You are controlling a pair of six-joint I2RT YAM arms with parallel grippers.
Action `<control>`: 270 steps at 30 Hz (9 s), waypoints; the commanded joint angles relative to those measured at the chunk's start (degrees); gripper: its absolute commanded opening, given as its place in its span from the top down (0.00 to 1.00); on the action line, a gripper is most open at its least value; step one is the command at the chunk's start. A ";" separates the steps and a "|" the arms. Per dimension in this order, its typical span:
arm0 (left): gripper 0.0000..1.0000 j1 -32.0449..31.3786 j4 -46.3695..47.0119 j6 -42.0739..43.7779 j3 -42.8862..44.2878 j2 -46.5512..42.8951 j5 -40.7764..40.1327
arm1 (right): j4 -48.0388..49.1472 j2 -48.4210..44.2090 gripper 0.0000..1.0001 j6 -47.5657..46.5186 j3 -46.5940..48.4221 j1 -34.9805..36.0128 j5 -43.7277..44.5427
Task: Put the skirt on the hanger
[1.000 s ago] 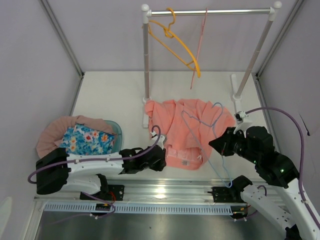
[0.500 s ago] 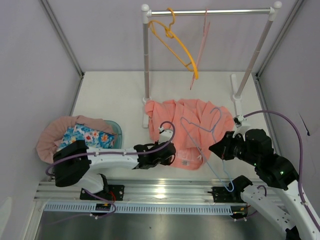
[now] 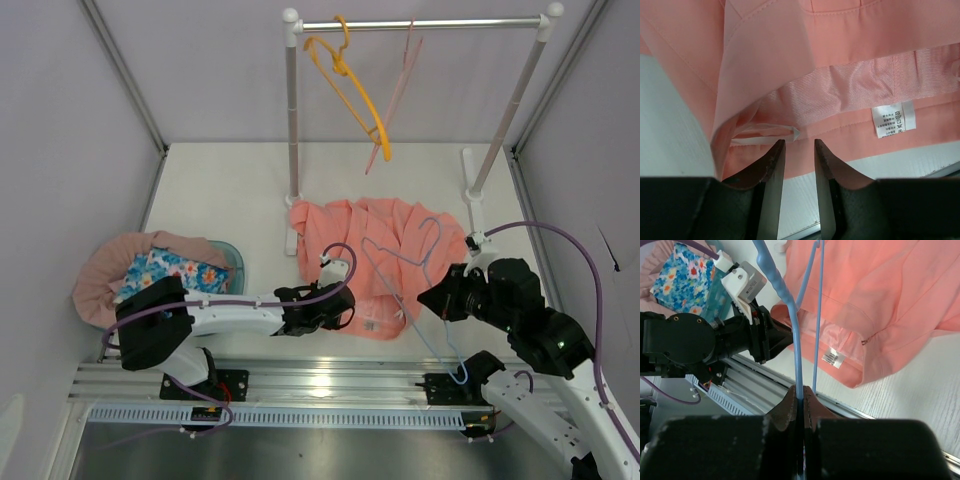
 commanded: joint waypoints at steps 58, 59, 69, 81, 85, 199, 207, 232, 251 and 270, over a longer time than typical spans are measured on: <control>1.00 18.46 11.74 1.30 -12.10 -15.04 18.52 | 5.78 -4.99 1.00 0.62 -11.40 0.22 -18.00; 1.00 18.46 11.39 1.12 -12.18 -15.39 18.34 | 5.69 -5.17 1.00 0.80 -12.44 0.22 -17.91; 1.00 18.46 8.66 0.51 -12.71 -17.59 16.94 | 7.44 -4.73 1.00 2.03 -16.32 0.31 -16.33; 1.00 21.62 7.78 0.59 -12.62 -18.29 16.93 | 17.37 -6.83 1.00 5.71 -21.15 5.31 -18.00; 1.00 23.03 8.13 0.59 -12.71 -18.29 17.64 | 20.62 -6.05 1.00 6.95 -23.17 7.77 -14.48; 1.00 4.75 14.82 0.43 -5.15 -11.17 18.88 | 81.37 11.00 1.00 9.59 -47.88 12.62 -12.73; 0.68 4.75 7.61 0.41 -5.94 -14.77 9.92 | 66.61 11.79 1.00 6.34 -41.04 12.62 -7.81; 0.42 4.75 8.14 2.79 -6.03 -24.09 8.85 | 49.45 35.27 1.00 -9.04 -18.34 12.70 7.23; 0.13 3.26 -11.37 -5.64 -2.16 -23.92 -7.40 | 56.49 35.70 1.00 -10.45 -19.84 13.23 7.58; 0.15 13.71 10.86 6.13 7.76 -9.97 9.46 | 61.93 36.49 1.00 -12.83 -21.24 15.25 2.75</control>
